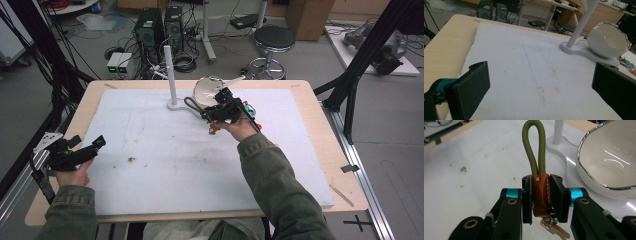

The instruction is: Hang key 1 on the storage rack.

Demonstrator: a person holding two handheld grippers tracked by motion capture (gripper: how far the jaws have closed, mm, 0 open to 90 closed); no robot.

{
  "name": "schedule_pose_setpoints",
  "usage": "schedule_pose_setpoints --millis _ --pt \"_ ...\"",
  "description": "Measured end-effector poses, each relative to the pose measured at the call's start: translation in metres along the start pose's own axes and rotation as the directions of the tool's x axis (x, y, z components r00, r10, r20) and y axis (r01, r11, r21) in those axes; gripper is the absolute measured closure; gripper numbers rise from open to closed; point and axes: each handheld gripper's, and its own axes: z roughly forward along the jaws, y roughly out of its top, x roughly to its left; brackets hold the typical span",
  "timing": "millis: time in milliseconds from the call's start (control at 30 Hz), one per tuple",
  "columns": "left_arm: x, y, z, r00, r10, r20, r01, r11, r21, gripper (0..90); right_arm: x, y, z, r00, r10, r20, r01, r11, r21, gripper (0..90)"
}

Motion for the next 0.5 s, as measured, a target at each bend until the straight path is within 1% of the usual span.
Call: schedule_pose_setpoints --millis 67,167,200,267,300,333,367,500 --pt "0.000 0.000 0.000 1.0000 -0.001 0.000 0.001 1.0000 -0.001 2.0 0.001 0.008 -0.001 0.9999 -0.005 0.010 0.005 1.000 0.000 72.8" --pt "0.000 0.000 0.000 1.0000 -0.001 0.001 0.001 1.0000 -0.002 2.0 0.001 0.013 -0.002 0.9999 -0.010 0.007 0.010 1.000 -0.005 72.8" --pt "0.000 0.000 0.000 1.0000 -0.001 0.002 0.001 1.0000 -0.002 2.0 0.001 0.018 -0.003 0.9999 -0.010 0.005 0.010 1.000 -0.012 72.7" --pt "0.000 0.000 0.000 1.0000 -0.001 0.002 0.001 1.0000 -0.001 2.0 0.002 0.021 -0.003 0.9999 -0.010 0.009 0.010 1.000 -0.013 72.7" --pt "0.000 0.000 0.001 1.0000 -0.002 0.002 0.002 1.0000 -0.002 2.0 0.002 0.027 -0.004 0.9999 -0.015 0.004 0.015 1.000 -0.018 72.6" --pt "0.000 0.000 0.000 1.0000 -0.001 0.002 0.001 1.0000 -0.003 2.0 0.002 0.027 -0.004 0.9999 -0.015 0.004 0.015 1.000 -0.018 72.6" --pt "0.000 0.000 0.000 1.0000 -0.001 0.003 0.002 1.0000 -0.001 2.0 0.003 0.032 -0.003 0.9998 -0.018 0.003 0.018 1.000 -0.021 72.5" --pt "0.000 0.000 0.000 1.0000 0.000 0.003 0.000 1.0000 -0.002 2.0 0.003 0.039 -0.003 0.9998 -0.020 0.008 0.020 0.999 -0.025 72.6"
